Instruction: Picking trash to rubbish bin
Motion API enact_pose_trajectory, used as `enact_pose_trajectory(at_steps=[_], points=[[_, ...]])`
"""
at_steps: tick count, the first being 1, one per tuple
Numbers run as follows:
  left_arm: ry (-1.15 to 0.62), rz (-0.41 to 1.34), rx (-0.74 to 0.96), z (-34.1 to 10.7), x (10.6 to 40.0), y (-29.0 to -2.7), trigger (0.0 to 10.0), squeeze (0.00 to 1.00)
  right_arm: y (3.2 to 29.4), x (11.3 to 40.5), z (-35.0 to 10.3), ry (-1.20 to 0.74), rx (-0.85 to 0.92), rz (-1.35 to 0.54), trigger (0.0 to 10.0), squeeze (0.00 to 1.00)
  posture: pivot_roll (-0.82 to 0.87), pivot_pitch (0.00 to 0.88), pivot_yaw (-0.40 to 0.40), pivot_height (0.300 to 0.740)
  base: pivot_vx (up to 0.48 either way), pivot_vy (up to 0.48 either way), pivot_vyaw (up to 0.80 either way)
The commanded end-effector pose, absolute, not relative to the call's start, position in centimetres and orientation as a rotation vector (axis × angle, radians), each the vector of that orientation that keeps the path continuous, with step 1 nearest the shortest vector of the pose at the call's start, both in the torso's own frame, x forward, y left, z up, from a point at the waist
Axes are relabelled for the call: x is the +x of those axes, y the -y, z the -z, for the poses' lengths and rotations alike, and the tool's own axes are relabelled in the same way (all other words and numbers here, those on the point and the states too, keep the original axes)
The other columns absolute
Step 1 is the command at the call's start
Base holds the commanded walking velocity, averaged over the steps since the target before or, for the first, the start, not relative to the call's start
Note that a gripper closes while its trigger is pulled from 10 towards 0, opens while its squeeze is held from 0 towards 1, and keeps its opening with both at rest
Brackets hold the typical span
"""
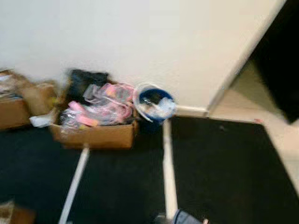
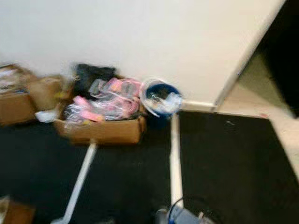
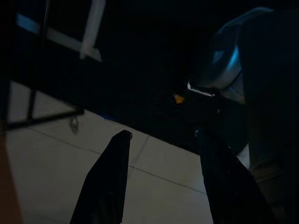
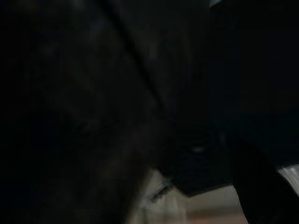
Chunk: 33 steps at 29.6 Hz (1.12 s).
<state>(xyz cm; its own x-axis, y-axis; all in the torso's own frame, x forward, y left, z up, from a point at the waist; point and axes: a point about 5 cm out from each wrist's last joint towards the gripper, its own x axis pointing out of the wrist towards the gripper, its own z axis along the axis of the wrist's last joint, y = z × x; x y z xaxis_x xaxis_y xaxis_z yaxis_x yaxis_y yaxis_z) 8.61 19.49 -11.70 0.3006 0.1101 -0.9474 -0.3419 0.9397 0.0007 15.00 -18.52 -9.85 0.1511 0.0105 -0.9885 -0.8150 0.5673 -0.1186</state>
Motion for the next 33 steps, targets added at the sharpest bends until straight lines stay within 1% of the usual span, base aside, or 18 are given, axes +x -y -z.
enact_pose_trajectory(at_steps=[1, 12, 19, 22, 27, 33], points=[[-1.247, -0.207, -0.265, 11.93, 8.94, -16.43, 10.0, 0.00, 17.92, 14.33, 10.14, -1.306, -0.768, -0.720, 10.0, 0.00, 0.08, 0.157, -0.045, 0.740, 0.000, 0.000, -0.80], [-1.240, -0.206, -0.232, 11.89, 9.08, -16.52, 10.0, 0.00, 18.02, 14.39, 10.11, -1.304, -0.774, -0.721, 10.0, 0.00, 0.08, 0.155, -0.047, 0.740, 0.000, 0.000, -0.80], [-1.232, -0.217, -0.188, 11.84, 9.20, -16.72, 10.0, 0.00, 18.07, 14.35, 10.12, -1.305, -0.778, -0.725, 10.0, 0.00, 0.08, 0.156, -0.048, 0.740, 0.000, 0.000, -0.80], [-1.211, -0.223, -0.137, 11.75, 9.41, -16.97, 10.0, 0.00, 18.12, 14.35, 10.11, -1.304, -0.781, -0.725, 10.0, 0.00, 0.08, 0.156, -0.048, 0.740, 0.000, 0.000, -0.80], [-1.193, -0.232, -0.179, 11.73, 9.45, -16.82, 10.0, 0.00, 18.15, 14.34, 10.12, -1.304, -0.782, -0.725, 10.0, 0.00, 0.08, 0.155, -0.048, 0.740, 0.000, 0.000, -0.80], [-1.190, -0.229, -0.180, 11.71, 9.53, -16.79, 10.0, 0.00, 18.16, 14.34, 10.12, -1.303, -0.784, -0.726, 10.0, 0.00, 0.08, 0.155, -0.050, 0.740, 0.000, 0.000, -0.80]])
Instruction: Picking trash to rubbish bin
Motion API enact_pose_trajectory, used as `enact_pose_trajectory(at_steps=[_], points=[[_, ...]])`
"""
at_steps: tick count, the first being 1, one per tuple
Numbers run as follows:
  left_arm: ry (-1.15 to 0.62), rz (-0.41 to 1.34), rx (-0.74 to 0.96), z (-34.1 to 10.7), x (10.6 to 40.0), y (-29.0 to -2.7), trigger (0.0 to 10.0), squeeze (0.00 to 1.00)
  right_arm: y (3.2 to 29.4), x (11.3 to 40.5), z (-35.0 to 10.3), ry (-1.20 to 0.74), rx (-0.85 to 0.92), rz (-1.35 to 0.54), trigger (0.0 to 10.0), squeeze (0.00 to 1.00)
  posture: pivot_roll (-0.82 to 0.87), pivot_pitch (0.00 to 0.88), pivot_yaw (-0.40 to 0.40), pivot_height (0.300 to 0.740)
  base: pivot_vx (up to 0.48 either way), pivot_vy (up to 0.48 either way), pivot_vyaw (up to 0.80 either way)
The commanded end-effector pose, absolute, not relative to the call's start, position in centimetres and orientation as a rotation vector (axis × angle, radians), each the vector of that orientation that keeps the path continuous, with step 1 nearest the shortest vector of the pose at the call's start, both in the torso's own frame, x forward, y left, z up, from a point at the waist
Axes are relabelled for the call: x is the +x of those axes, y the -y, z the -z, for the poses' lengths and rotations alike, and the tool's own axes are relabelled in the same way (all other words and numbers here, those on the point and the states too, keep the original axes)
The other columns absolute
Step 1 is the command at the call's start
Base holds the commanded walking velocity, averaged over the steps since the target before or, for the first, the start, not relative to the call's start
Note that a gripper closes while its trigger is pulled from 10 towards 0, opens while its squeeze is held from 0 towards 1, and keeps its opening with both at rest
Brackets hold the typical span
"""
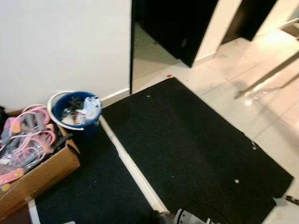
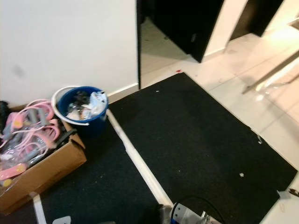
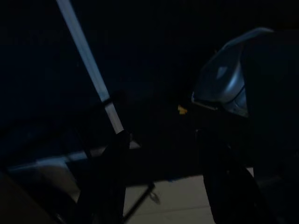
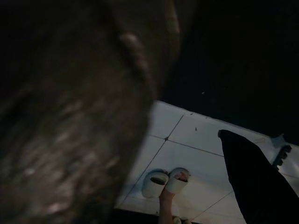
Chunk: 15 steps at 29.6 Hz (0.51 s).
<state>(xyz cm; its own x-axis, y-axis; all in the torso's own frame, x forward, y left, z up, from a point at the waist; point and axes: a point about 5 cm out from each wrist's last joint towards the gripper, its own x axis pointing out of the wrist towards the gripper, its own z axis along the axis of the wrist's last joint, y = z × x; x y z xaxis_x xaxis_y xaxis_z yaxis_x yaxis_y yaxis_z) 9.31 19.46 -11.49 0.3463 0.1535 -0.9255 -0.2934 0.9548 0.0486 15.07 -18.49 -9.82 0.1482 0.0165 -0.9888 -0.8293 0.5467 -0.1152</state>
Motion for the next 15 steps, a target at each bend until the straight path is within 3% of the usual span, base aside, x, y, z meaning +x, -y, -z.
enact_pose_trajectory(at_steps=[1, 15], points=[[-1.190, -0.229, -0.180, 11.71, 9.53, -16.79, 10.0, 0.00, 18.16, 14.34, 10.12, -1.303, -0.784, -0.726, 10.0, 0.00, 0.08, 0.155, -0.050, 0.740, 0.000, 0.000, -0.80], [-1.182, -0.214, -0.210, 11.71, 9.57, -16.59, 10.0, 0.00, 18.31, 14.26, 10.13, -1.304, -0.801, -0.731, 10.0, 0.00, 0.08, 0.139, -0.054, 0.740, 0.000, 0.000, -0.80]])
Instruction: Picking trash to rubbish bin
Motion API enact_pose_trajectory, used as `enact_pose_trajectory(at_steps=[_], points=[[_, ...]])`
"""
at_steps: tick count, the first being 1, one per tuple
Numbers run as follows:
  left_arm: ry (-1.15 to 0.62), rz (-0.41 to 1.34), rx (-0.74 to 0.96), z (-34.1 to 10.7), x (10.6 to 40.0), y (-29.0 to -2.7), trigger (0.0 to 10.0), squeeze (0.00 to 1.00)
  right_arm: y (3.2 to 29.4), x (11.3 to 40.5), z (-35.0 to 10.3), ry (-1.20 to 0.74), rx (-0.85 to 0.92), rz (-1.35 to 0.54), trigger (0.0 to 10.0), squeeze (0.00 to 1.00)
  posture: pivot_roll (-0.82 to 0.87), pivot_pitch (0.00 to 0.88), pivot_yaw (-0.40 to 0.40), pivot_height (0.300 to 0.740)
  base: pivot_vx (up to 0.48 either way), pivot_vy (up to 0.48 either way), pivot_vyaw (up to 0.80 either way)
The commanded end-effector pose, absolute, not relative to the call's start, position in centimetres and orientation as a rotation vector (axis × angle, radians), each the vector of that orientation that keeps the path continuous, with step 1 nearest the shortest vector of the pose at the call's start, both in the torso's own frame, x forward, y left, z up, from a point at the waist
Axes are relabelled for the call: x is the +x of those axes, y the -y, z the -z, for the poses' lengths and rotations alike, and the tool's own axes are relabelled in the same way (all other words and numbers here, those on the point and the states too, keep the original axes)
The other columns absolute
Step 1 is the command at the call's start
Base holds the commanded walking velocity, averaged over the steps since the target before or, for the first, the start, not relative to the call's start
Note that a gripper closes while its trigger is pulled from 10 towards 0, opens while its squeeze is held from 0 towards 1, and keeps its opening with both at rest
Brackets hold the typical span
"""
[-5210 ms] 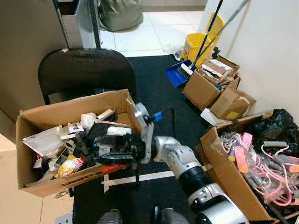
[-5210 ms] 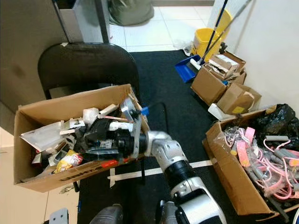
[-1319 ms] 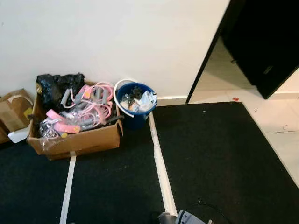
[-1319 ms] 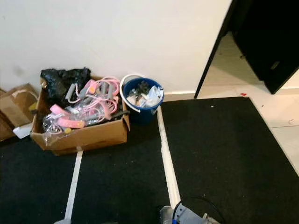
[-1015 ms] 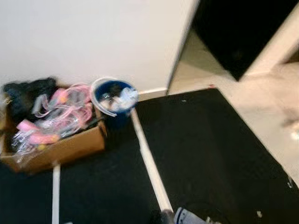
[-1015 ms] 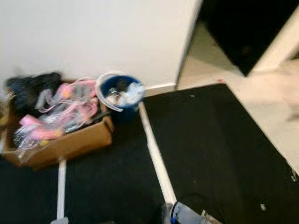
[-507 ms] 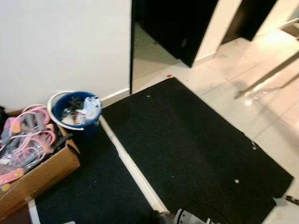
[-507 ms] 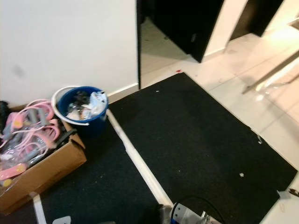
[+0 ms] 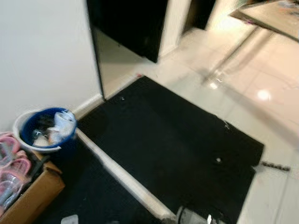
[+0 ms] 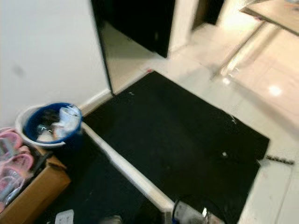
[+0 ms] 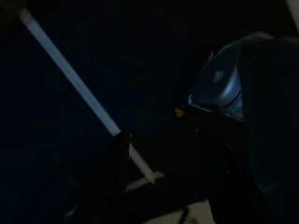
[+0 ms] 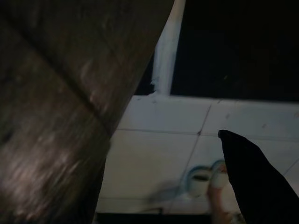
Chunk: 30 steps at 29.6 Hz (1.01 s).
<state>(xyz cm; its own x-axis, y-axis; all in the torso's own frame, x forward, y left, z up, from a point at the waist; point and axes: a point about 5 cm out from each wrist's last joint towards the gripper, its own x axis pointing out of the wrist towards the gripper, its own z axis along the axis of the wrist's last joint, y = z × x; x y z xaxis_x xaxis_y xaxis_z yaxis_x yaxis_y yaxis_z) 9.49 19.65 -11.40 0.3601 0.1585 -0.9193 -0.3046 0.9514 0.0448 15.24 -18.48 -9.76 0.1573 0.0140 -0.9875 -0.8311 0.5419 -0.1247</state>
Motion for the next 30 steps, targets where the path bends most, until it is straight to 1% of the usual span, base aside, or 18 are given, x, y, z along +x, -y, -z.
enact_pose_trajectory(at_steps=[1, 30], points=[[-1.182, -0.214, -0.210, 11.71, 9.57, -16.59, 10.0, 0.00, 18.31, 14.26, 10.13, -1.304, -0.801, -0.731, 10.0, 0.00, 0.08, 0.139, -0.054, 0.740, 0.000, 0.000, -0.80], [-1.153, -0.201, -0.225, 11.62, 9.74, -16.51, 10.0, 0.00, 18.37, 14.19, 10.14, -1.310, -0.795, -0.733, 10.0, 0.00, 0.08, 0.152, -0.048, 0.740, 0.000, 0.000, -0.80]])
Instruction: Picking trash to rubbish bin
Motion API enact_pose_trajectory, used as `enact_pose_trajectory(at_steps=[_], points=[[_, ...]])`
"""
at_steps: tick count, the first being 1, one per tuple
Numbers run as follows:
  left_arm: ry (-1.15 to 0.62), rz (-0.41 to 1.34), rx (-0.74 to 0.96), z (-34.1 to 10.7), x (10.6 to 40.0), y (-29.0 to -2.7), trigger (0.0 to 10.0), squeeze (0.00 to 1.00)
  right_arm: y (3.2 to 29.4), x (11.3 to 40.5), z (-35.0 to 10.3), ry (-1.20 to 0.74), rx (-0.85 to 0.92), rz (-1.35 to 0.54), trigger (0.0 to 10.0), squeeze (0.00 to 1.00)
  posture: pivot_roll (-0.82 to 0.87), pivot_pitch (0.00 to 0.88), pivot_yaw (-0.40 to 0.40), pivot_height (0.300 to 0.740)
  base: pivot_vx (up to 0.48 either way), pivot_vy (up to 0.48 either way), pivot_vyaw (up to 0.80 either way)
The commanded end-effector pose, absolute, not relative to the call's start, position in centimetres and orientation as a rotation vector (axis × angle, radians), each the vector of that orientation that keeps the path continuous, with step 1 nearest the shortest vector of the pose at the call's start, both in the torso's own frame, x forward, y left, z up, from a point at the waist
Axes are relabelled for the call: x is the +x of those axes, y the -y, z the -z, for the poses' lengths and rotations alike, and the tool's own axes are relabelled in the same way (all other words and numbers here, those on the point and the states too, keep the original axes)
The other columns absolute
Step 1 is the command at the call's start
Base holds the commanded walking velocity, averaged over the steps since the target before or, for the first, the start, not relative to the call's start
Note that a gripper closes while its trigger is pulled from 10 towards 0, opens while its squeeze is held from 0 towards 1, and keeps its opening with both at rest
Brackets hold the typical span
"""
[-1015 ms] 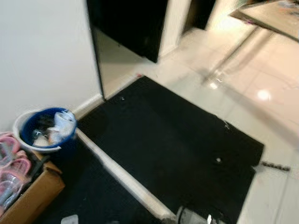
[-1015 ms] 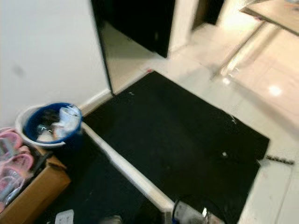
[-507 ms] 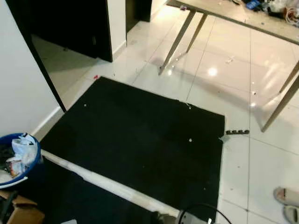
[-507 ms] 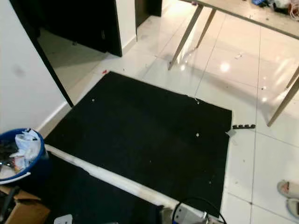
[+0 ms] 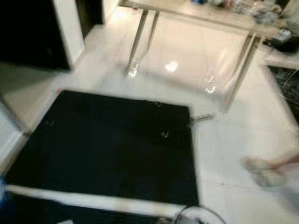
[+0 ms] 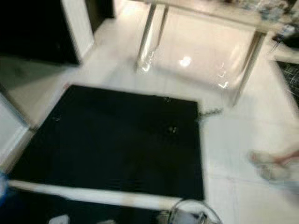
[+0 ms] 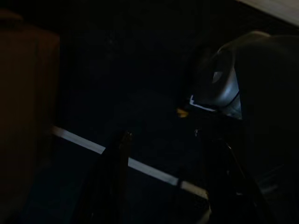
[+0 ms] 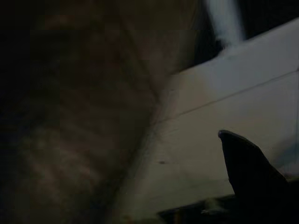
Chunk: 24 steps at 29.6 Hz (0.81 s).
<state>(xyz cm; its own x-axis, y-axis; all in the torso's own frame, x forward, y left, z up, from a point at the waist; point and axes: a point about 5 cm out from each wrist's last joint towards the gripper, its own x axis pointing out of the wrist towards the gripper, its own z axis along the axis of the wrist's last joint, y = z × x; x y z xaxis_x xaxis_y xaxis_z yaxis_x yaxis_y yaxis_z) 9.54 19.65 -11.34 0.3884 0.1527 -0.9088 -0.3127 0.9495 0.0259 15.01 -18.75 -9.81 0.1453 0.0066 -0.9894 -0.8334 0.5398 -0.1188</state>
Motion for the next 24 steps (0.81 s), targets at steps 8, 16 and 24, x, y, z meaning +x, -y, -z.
enact_pose_trajectory(at_steps=[8, 16, 24], points=[[-1.138, -0.204, -0.234, 11.57, 9.89, -16.52, 10.0, 0.00, 18.34, 14.25, 10.13, -1.308, -0.795, -0.732, 10.0, 0.00, 0.08, 0.151, -0.050, 0.740, 0.000, 0.000, -0.80], [-1.132, -0.198, -0.251, 11.54, 9.99, -16.44, 10.0, 0.00, 18.32, 14.34, 10.10, -1.303, -0.794, -0.729, 10.0, 0.00, 0.08, 0.149, -0.052, 0.740, 0.000, 0.000, -0.80], [-1.129, -0.168, -0.299, 11.53, 10.10, -16.10, 10.0, 0.00, 18.27, 14.48, 10.07, -1.287, -0.775, -0.714, 10.0, 0.00, 0.08, 0.147, -0.055, 0.740, 0.259, 0.000, -0.10]])
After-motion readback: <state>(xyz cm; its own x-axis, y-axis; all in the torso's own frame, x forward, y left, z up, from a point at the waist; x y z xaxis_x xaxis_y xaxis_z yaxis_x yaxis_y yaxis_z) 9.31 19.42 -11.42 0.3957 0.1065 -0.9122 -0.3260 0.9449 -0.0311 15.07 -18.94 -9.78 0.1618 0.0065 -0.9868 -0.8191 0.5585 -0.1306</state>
